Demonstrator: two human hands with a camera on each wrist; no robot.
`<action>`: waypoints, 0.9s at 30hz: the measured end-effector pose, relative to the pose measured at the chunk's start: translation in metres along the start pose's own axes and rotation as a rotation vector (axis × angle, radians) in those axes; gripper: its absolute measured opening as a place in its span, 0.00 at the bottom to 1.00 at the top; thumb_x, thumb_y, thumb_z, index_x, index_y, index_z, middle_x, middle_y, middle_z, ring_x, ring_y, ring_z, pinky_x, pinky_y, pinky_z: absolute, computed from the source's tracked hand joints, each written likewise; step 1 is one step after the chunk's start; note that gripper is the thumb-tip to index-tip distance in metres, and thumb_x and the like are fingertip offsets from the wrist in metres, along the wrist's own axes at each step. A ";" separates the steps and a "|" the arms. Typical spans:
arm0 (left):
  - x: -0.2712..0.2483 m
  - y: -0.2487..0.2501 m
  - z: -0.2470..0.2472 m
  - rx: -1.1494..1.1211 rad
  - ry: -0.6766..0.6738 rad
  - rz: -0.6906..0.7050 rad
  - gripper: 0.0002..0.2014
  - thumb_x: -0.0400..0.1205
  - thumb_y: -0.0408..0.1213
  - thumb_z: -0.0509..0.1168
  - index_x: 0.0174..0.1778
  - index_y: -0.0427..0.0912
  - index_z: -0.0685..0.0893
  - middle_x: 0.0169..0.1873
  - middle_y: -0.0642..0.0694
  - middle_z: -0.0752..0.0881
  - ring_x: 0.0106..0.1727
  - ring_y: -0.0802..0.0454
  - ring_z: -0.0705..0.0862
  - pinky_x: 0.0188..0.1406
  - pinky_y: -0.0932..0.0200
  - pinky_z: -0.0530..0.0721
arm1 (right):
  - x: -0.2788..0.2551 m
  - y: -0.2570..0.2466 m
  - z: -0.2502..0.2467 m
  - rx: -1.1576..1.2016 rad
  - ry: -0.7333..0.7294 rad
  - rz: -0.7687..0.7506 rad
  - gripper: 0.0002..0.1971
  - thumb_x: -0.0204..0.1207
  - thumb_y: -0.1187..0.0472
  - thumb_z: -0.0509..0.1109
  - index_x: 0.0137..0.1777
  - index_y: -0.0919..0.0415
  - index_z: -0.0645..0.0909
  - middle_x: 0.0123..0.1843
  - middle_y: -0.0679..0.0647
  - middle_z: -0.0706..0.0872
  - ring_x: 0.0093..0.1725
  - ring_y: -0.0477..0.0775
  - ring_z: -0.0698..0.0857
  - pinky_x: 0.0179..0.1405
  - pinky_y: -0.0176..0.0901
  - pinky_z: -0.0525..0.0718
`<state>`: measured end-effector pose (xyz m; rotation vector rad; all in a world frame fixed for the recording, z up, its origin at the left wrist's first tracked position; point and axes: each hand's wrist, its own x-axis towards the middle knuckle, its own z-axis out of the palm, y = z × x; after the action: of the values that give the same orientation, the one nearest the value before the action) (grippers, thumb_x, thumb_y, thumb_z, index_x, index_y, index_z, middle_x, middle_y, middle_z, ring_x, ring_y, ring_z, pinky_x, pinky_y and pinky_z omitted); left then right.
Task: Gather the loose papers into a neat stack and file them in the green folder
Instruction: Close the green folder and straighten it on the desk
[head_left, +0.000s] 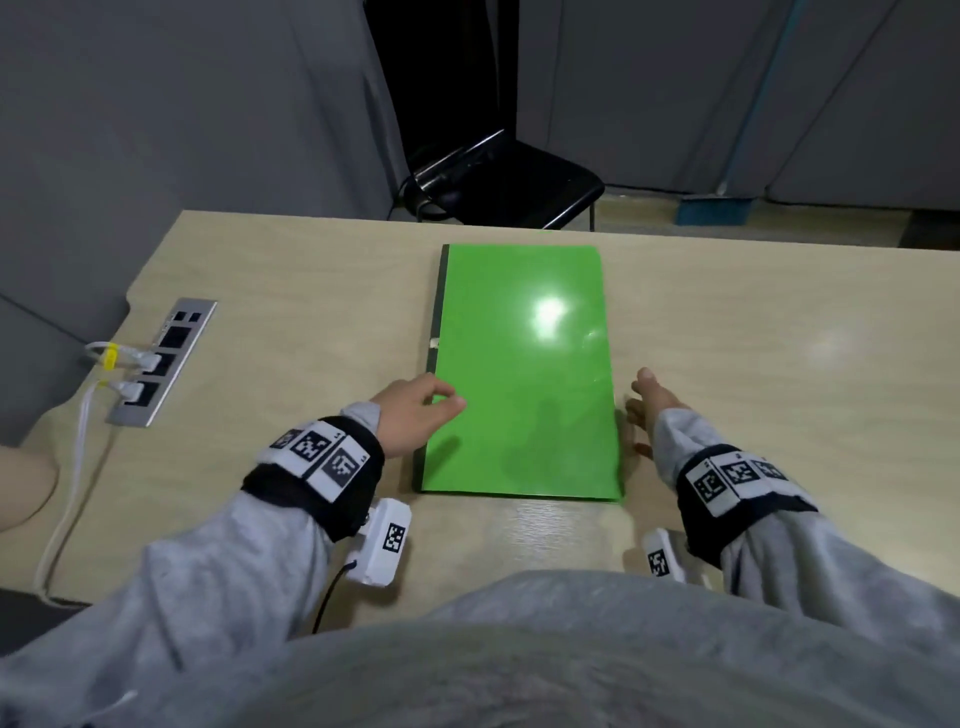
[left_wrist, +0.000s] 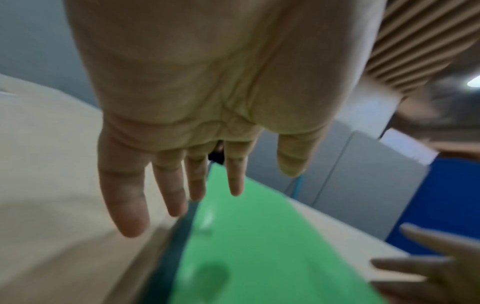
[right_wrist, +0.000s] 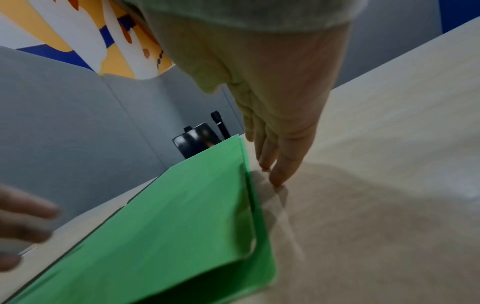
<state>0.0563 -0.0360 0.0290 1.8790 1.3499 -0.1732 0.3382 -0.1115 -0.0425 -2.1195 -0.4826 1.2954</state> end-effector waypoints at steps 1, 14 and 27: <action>0.005 -0.009 0.006 0.019 0.000 -0.057 0.26 0.84 0.54 0.56 0.74 0.43 0.72 0.74 0.39 0.76 0.72 0.42 0.76 0.72 0.50 0.73 | -0.006 -0.001 0.003 -0.015 -0.020 -0.016 0.33 0.80 0.39 0.49 0.74 0.63 0.69 0.74 0.63 0.74 0.72 0.65 0.74 0.73 0.61 0.72; 0.009 -0.093 -0.005 -0.023 0.022 -0.215 0.30 0.82 0.54 0.58 0.77 0.40 0.69 0.78 0.38 0.71 0.76 0.42 0.73 0.74 0.50 0.71 | -0.080 -0.049 0.081 -0.386 -0.220 -0.081 0.31 0.81 0.40 0.51 0.82 0.48 0.51 0.85 0.57 0.52 0.83 0.61 0.55 0.80 0.60 0.55; 0.015 -0.208 -0.098 -0.073 0.070 -0.299 0.29 0.83 0.54 0.58 0.75 0.40 0.72 0.77 0.40 0.74 0.75 0.42 0.74 0.72 0.51 0.71 | -0.089 -0.109 0.211 -0.700 -0.311 -0.165 0.31 0.83 0.41 0.42 0.83 0.52 0.45 0.85 0.58 0.48 0.84 0.57 0.52 0.81 0.52 0.50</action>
<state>-0.1456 0.0636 -0.0214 1.6288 1.6593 -0.2079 0.1103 -0.0177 0.0165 -2.3373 -1.3809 1.5104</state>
